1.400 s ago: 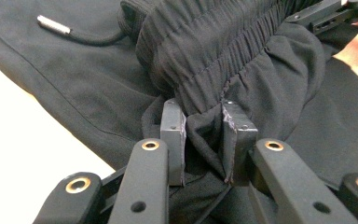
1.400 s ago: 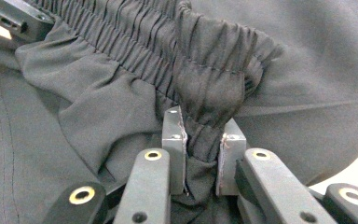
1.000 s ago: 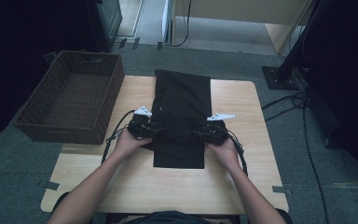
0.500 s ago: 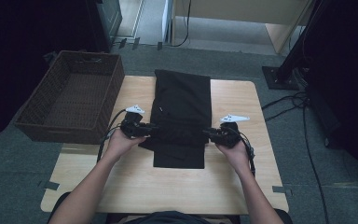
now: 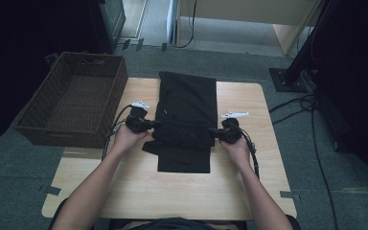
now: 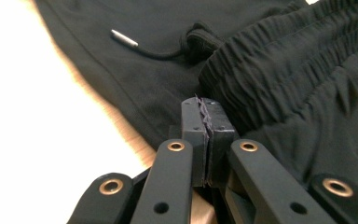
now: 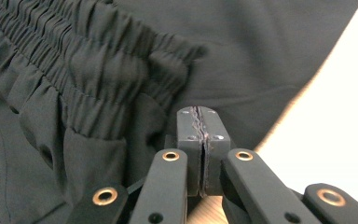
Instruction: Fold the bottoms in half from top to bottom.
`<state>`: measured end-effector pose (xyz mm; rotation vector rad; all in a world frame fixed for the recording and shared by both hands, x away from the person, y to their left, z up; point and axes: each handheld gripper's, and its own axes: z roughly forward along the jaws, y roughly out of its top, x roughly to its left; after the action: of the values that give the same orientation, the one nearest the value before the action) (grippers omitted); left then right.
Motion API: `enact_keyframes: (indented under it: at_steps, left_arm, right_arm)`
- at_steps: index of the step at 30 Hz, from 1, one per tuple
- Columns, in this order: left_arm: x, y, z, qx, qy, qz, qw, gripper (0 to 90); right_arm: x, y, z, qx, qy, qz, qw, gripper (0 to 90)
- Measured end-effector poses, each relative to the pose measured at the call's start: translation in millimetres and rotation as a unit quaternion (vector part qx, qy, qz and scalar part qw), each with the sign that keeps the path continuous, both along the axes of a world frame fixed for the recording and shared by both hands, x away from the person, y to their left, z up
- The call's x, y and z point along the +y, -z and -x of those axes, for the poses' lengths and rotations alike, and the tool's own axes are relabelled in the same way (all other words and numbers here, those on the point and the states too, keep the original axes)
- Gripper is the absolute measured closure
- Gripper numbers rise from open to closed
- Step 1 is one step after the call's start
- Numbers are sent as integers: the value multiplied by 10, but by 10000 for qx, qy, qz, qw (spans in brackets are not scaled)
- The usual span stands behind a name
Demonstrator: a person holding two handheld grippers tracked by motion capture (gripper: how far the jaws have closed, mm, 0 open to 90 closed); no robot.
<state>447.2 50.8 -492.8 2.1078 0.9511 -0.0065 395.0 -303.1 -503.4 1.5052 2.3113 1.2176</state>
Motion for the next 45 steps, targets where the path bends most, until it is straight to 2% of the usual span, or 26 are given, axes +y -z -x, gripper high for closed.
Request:
enact_keyframes:
  at_steps: [2, 5, 9, 10, 11, 13, 14, 15, 16, 20, 23, 26, 28, 29, 30, 34, 38, 40, 44, 45]
  left_arm:
    - [-59, 54, -13, 48, 60, 65, 9999, 897]
    - [-155, 102, 2, 40, 189, -39, 9998, 900]
    - [-201, 106, 27, 11, 296, -41, 9996, 900]
    - [-201, 103, 29, 22, 296, -24, 9996, 900]
    - [-196, 91, 33, 30, 301, -13, 9995, 899]
    - [-175, 51, 54, 57, 283, 113, 9995, 861]
    - [-166, 31, 76, 46, 261, 199, 9995, 856]
    - [-166, 31, 76, 46, 261, 199, 9995, 851]
    - [-154, -16, 145, -29, 295, 197, 9994, 848]
    - [-154, -79, 326, -168, 501, -43, 9986, 833]
    - [-99, -103, 420, -120, 537, -45, 9985, 818]
    - [-47, -119, 485, -58, 486, 109, 9987, 818]
    - [-50, -121, 525, -89, 529, 59, 9985, 817]
    - [-61, -130, 569, -166, 582, -84, 9981, 816]
    - [-62, -133, 580, -213, 565, -75, 9981, 815]
    - [-33, -149, 546, -255, 443, 17, 9987, 816]
    - [1, -113, 472, -243, 333, -10, 9992, 824]
    - [-6, -95, 431, -218, 307, -7, 9993, 832]
    - [-34, -54, 327, -240, 356, 41, 9991, 850]
    - [-52, -36, 293, -263, 362, -34, 9990, 850]
  right_arm:
    - [38, 35, -17, -31, -62, 16, 10000, 877]
    - [106, 62, -22, -20, -104, -66, 9999, 866]
    - [154, 104, -35, 11, -145, -199, 9997, 854]
    - [143, 109, -35, 71, -123, -333, 9993, 854]
    - [131, 108, -38, 88, -155, -367, 9992, 854]
    - [100, 72, -9, 59, -158, -574, 9982, 855]
    - [89, 46, 14, 36, -186, -587, 9981, 855]
    - [83, 20, 42, -3, -214, -575, 9981, 854]
    - [78, -14, 84, -44, -277, -497, 9984, 850]
    - [77, -82, 229, -103, -410, -393, 9983, 836]
    - [100, -109, 306, -136, -478, -279, 9984, 825]
    - [112, -162, 397, -200, -543, -208, 9981, 822]
    - [112, -184, 432, -238, -568, -229, 9978, 822]
    - [100, -225, 502, -288, -574, -179, 9978, 821]
    - [89, -239, 531, -307, -543, -171, 9979, 819]
    - [43, -260, 562, -409, -389, -217, 9982, 817]
    - [23, -225, 510, -355, -236, -280, 9987, 816]
    - [28, -213, 493, -340, -233, -251, 9988, 816]
    - [107, -126, 340, -350, -251, -45, 9991, 816]
    - [124, -110, 291, -325, -250, -8, 9992, 816]
